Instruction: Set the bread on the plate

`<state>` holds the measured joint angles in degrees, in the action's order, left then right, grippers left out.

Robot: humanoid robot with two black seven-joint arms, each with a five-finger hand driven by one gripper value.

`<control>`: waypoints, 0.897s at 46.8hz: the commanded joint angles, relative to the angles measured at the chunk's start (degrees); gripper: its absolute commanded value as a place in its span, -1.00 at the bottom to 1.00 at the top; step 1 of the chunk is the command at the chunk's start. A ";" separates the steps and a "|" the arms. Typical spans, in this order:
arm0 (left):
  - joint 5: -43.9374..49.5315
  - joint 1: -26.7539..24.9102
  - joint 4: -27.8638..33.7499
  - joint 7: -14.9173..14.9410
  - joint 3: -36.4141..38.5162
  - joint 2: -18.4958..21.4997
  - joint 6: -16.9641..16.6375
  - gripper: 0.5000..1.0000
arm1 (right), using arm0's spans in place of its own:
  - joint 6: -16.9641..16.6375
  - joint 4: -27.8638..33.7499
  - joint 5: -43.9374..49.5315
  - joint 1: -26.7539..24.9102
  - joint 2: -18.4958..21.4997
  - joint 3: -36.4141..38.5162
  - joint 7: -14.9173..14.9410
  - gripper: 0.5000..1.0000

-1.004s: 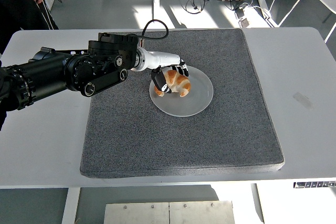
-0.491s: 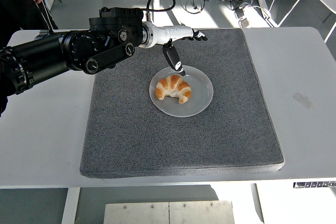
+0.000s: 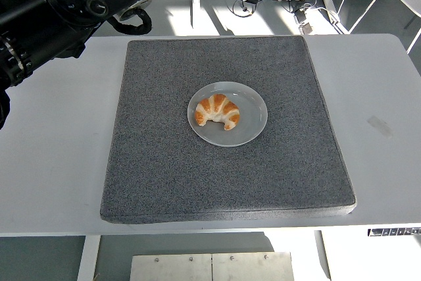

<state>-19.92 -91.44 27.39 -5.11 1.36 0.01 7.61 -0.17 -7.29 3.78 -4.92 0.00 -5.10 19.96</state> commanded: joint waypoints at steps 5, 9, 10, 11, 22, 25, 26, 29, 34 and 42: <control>8.13 3.19 -3.66 0.54 -5.57 -0.01 -1.54 0.92 | -0.01 -0.01 0.00 0.00 0.00 0.00 -0.09 1.00; 12.09 6.00 -4.28 0.72 -8.91 -0.01 -3.74 0.92 | -0.01 -0.01 0.00 0.00 0.00 0.00 0.00 1.00; 12.88 6.70 -4.45 0.72 -9.79 -0.01 -4.18 0.92 | -0.01 -0.09 0.00 0.00 0.00 0.00 0.00 1.00; 13.67 7.49 -4.45 0.80 -10.58 -0.01 -4.53 0.92 | -0.01 -0.09 0.00 0.00 0.00 0.00 0.00 1.00; 20.27 13.30 -5.07 0.63 -21.04 -0.01 -7.34 0.92 | -0.01 0.08 0.00 0.00 0.00 0.09 0.00 1.00; 21.94 15.14 -5.07 0.19 -23.94 -0.01 -7.34 0.92 | -0.01 0.08 0.00 0.00 0.00 0.09 0.00 1.00; 22.55 15.84 -5.07 0.01 -25.00 -0.01 -7.34 0.92 | -0.01 0.08 0.00 0.00 0.00 0.09 -0.09 1.00; 25.10 17.95 -4.98 -0.16 -28.77 -0.01 -7.00 0.92 | -0.01 0.08 0.00 0.00 0.00 0.09 0.00 1.00; 27.48 21.12 -4.98 -0.25 -33.17 -0.01 -6.29 0.92 | -0.01 0.17 0.00 -0.18 0.00 0.00 0.00 1.00; 27.66 26.83 -4.89 -2.01 -37.57 -0.01 0.02 0.92 | 0.08 0.26 0.00 -0.79 0.00 0.09 0.00 1.00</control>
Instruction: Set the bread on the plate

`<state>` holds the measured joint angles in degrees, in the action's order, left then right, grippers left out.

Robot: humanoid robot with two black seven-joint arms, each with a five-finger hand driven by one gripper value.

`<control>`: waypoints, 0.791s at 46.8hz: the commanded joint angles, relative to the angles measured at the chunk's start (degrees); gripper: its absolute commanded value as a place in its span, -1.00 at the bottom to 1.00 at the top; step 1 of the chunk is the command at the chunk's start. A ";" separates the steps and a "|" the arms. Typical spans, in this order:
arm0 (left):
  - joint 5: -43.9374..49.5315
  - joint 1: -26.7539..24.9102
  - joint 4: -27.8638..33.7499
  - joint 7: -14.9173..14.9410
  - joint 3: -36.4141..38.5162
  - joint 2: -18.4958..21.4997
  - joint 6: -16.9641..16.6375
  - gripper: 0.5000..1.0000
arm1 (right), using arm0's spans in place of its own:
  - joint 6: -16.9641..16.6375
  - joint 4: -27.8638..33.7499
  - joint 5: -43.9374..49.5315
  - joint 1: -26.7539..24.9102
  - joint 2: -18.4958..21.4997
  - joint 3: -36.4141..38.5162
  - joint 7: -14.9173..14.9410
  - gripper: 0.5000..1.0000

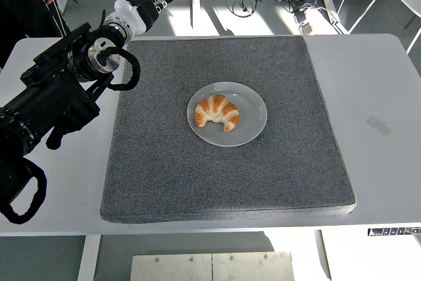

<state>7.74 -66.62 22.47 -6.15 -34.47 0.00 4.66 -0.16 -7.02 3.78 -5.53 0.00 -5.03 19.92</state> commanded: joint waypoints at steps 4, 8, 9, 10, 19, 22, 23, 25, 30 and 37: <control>-0.09 5.17 0.64 -1.40 -4.99 0.00 7.47 0.92 | 0.08 -0.01 0.00 -0.27 0.00 -0.06 -0.05 1.00; -0.09 7.81 1.26 -1.84 -6.49 0.00 8.61 0.92 | 0.08 -0.01 0.00 -0.27 0.00 -0.06 0.03 1.00; -0.09 8.43 1.35 -2.10 -6.67 0.00 9.05 0.92 | 0.08 -0.01 0.00 -0.27 0.00 -0.06 -0.05 1.00; -0.09 9.04 1.61 -2.37 -6.75 0.00 9.32 0.92 | 0.08 -0.01 0.00 -0.27 0.00 0.02 0.03 1.00; -0.09 15.28 7.49 -4.13 -7.89 0.26 10.99 0.92 | 0.08 -0.01 0.00 -0.27 0.00 0.02 -0.05 1.00; -0.61 16.95 8.90 -4.39 -8.42 0.87 10.99 0.92 | 0.08 -0.01 0.00 -0.18 0.00 0.02 -0.05 1.00; -0.62 17.39 8.99 -4.39 -8.51 0.96 10.99 0.92 | 0.08 -0.01 0.00 -0.18 0.00 0.02 0.03 1.00; -0.70 17.84 8.99 -4.48 -8.60 1.05 10.99 0.92 | 0.08 -0.01 0.00 -0.18 0.00 0.02 0.03 1.00; -0.62 18.19 9.17 -4.92 -8.69 2.10 10.99 0.92 | 0.08 -0.01 0.00 -0.09 0.00 0.02 0.03 1.00; -0.62 18.28 9.52 -5.01 -8.95 3.42 11.60 0.92 | 0.08 -0.01 0.00 -0.01 0.00 0.02 0.03 1.00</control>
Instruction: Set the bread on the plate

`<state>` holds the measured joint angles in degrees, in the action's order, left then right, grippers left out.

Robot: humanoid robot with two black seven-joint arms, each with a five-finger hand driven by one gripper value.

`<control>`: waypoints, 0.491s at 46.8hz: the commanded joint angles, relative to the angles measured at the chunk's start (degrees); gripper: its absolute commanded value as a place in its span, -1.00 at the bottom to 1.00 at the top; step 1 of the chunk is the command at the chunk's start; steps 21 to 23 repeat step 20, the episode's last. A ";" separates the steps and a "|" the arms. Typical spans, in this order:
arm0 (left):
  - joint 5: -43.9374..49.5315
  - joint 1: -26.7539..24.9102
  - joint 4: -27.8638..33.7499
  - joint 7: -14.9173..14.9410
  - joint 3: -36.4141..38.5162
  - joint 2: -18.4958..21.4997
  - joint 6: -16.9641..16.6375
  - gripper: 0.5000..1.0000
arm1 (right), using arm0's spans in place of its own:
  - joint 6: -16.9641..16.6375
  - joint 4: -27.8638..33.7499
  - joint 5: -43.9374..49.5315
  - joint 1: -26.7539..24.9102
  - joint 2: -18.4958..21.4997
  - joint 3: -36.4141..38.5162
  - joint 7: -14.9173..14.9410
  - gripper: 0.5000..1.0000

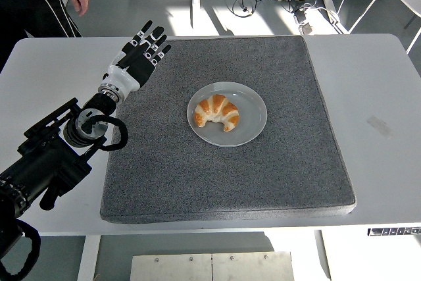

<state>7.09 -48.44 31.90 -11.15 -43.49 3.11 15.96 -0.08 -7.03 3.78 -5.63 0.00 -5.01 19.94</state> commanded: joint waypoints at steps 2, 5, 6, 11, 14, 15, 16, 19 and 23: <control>0.02 0.18 0.09 -0.01 -0.02 0.32 0.30 0.92 | -0.01 0.00 0.00 0.18 0.00 0.00 0.01 1.00; 0.02 0.27 0.09 -0.01 -0.02 0.32 0.30 0.92 | -0.01 -0.09 0.00 0.18 0.00 0.00 0.01 1.00; 0.02 0.27 0.09 -0.01 -0.02 0.32 0.30 0.92 | -0.01 0.00 0.00 0.18 0.00 0.00 0.01 1.00; 0.02 0.27 0.70 -0.01 -0.02 0.41 0.30 0.92 | -0.01 -0.09 0.00 0.18 0.00 0.00 0.01 1.00; -0.06 0.27 0.88 -0.01 -0.02 0.67 0.30 0.92 | -0.01 -0.09 0.00 0.26 0.00 0.00 0.01 1.00; -0.06 0.27 0.88 -0.01 0.07 0.76 0.30 0.92 | -0.01 -0.09 0.00 0.26 0.00 0.00 0.01 1.00; -0.06 0.27 0.88 -0.01 0.07 0.76 0.30 0.92 | -0.01 -0.09 0.00 0.26 0.00 0.00 0.01 1.00; -0.06 0.27 0.88 -0.01 0.07 0.85 0.30 0.92 | -0.01 -0.17 0.00 0.26 0.00 0.00 0.01 1.00; -0.06 0.27 0.88 -0.01 -0.02 0.85 0.30 0.92 | -0.01 -0.09 0.00 0.26 0.00 0.00 0.01 1.00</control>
